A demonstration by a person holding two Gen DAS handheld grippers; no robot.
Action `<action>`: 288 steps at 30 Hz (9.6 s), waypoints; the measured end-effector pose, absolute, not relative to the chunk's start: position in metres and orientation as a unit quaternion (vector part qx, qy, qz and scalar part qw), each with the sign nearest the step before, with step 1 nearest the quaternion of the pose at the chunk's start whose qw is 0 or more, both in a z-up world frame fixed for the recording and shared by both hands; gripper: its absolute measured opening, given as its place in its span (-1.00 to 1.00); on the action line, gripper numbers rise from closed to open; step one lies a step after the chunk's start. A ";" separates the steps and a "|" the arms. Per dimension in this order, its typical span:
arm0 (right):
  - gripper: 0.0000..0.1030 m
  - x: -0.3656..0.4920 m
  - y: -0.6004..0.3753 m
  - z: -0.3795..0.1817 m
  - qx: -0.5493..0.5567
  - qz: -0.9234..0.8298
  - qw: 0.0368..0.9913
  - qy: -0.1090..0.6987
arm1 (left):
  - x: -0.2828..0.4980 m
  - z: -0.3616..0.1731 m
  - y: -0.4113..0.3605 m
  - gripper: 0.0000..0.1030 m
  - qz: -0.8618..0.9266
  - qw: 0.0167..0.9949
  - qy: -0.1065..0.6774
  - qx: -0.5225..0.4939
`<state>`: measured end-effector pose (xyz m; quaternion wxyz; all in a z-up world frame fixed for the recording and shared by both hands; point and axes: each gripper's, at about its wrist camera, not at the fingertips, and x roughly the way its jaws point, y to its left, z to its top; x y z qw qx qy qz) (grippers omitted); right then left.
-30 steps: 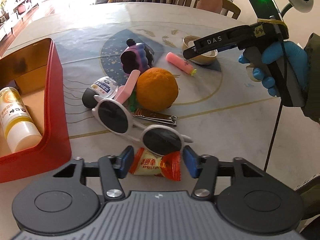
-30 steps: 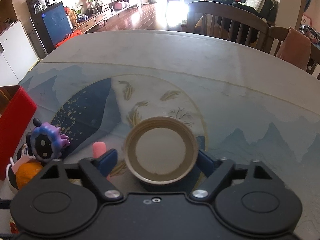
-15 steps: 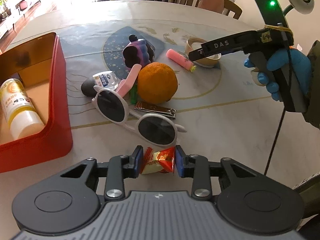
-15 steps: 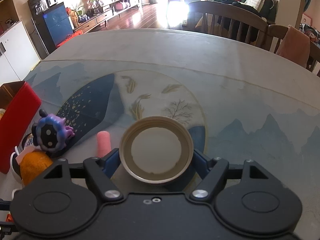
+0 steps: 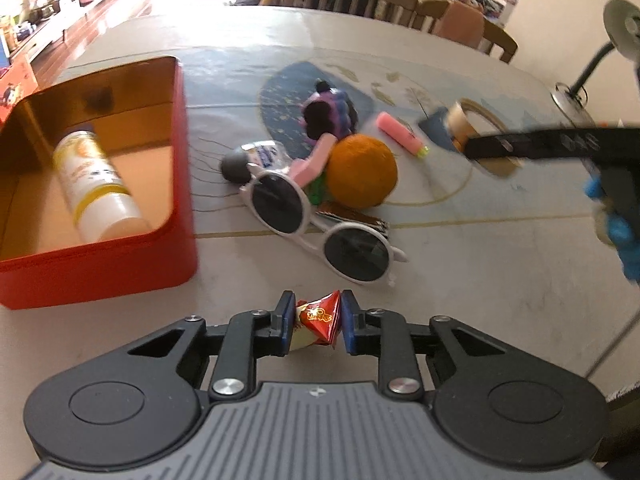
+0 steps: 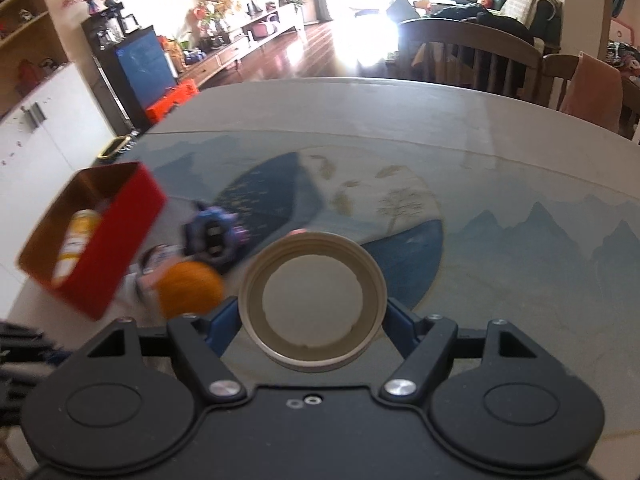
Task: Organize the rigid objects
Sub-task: 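Carry the candy and tape roll into the red tin and release both, then withdraw both grippers from the red tin back over the table, then close the right gripper on the pink marker while the left gripper grasps the white sunglasses, then carry the sunglasses and marker into the red tin and open both grippers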
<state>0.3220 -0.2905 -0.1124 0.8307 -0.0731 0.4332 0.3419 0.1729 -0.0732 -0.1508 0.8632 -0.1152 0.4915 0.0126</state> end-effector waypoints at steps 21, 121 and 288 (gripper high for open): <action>0.46 0.240 -0.233 -0.045 -0.092 0.391 0.824 0.400 | 0.140 -0.079 -0.006 -0.55 0.060 0.890 0.423 -0.159; 0.98 0.241 -0.160 -0.009 -0.010 0.355 0.852 0.385 | 0.144 -0.072 0.061 0.50 0.048 0.909 0.403 -0.098; -0.72 0.242 -0.009 -0.117 -0.202 0.368 0.797 0.434 | 0.248 -0.124 0.129 0.12 0.008 0.896 0.427 -0.123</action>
